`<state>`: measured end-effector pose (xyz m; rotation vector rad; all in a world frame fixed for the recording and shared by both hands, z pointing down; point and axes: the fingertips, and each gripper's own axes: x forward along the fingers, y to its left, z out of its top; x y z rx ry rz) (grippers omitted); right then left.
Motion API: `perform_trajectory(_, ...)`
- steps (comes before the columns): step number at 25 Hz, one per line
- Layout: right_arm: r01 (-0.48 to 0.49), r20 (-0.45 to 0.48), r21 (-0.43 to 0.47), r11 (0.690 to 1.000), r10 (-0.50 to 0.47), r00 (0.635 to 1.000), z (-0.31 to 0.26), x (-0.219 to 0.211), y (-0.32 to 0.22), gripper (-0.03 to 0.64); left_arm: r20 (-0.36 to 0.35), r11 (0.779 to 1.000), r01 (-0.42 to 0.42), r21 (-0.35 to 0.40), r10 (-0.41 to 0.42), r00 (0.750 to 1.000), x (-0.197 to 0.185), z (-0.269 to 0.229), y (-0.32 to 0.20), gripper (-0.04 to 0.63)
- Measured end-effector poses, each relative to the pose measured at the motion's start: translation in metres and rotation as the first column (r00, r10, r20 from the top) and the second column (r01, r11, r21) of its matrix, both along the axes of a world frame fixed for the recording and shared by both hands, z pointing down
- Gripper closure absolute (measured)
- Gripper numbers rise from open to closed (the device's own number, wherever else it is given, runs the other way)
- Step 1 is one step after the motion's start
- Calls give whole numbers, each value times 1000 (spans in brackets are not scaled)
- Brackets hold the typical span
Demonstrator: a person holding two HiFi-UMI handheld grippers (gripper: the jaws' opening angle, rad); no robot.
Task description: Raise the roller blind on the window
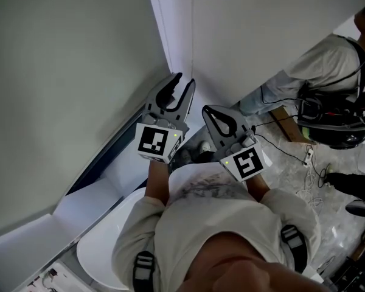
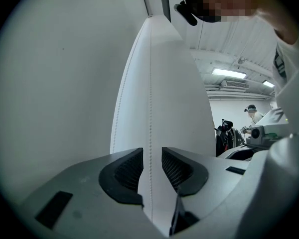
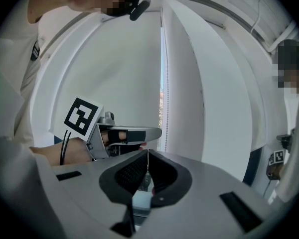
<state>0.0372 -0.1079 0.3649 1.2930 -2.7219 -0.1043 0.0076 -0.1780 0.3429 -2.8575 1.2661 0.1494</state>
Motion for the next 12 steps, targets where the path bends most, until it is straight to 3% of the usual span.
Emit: perform_trajectory(12,-42,-17,17,999,42,999,7,15,6,554,-6,1000,-15,17,15,1000,11,7,-13,474)
